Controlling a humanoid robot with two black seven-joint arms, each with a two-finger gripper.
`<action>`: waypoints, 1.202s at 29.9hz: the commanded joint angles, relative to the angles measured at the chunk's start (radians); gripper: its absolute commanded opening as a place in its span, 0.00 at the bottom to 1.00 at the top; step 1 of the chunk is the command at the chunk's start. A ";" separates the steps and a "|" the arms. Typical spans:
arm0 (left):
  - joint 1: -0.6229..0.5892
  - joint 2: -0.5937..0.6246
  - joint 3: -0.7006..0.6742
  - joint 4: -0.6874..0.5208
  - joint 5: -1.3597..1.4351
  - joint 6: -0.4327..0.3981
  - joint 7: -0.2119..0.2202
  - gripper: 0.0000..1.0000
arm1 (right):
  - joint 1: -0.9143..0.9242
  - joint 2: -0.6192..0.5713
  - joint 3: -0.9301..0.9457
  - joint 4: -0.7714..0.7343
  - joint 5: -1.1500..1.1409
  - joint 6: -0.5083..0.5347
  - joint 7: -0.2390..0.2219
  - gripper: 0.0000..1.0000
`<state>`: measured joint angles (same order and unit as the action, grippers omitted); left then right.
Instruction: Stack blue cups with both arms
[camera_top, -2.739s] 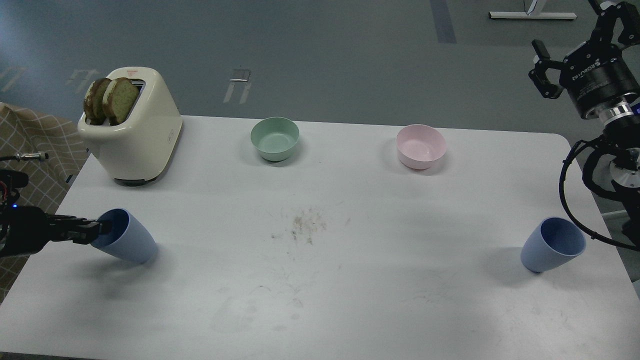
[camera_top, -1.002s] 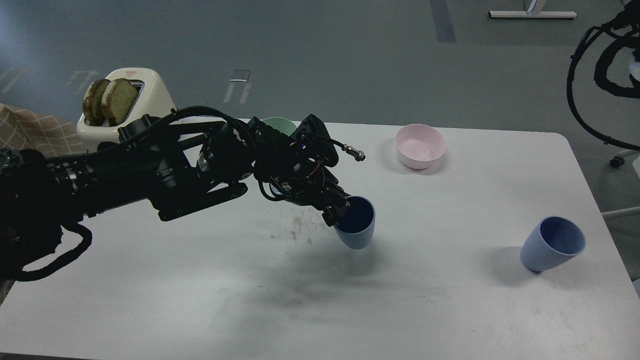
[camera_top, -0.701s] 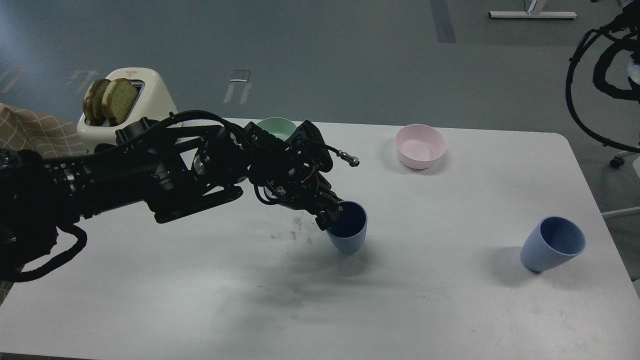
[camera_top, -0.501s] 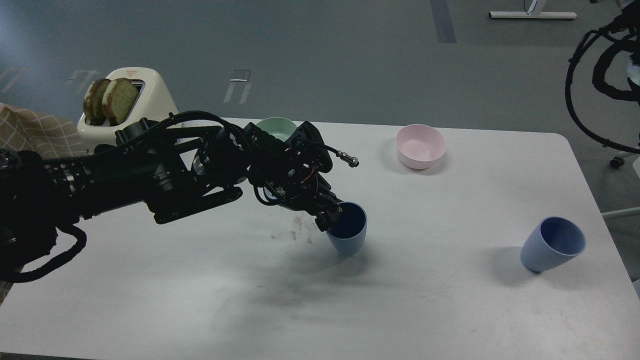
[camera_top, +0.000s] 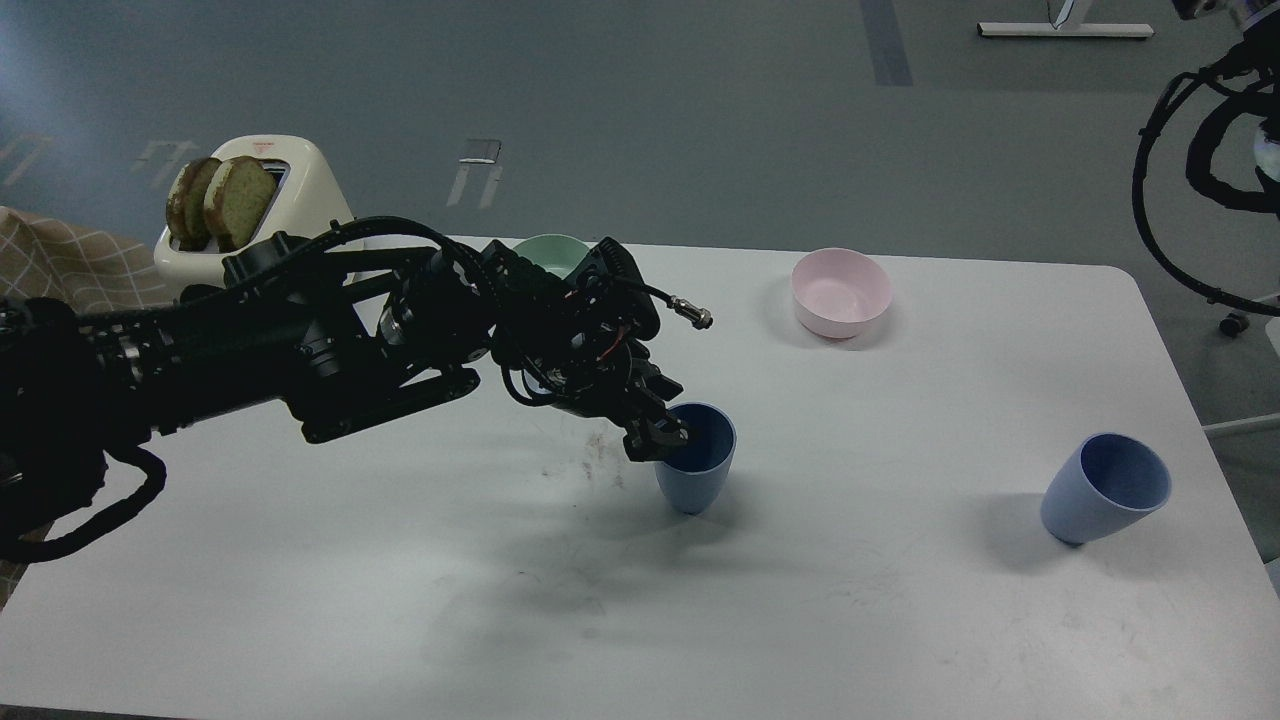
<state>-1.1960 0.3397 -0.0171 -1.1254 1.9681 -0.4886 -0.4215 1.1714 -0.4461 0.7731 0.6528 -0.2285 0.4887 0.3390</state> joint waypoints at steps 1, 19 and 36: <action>-0.051 0.038 -0.006 -0.023 -0.066 0.000 -0.002 0.95 | -0.006 -0.002 0.000 -0.001 0.000 0.000 0.000 1.00; -0.108 0.275 -0.317 0.019 -0.938 0.000 0.099 0.97 | -0.176 -0.239 -0.001 0.175 -0.003 0.000 -0.003 1.00; 0.141 0.165 -0.469 0.191 -1.528 0.316 0.219 0.98 | -0.387 -0.433 -0.001 0.287 -0.197 0.000 -0.003 1.00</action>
<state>-1.0657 0.5340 -0.4629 -1.0034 0.4731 -0.1360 -0.2957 0.8069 -0.8348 0.7715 0.9100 -0.3138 0.4887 0.3358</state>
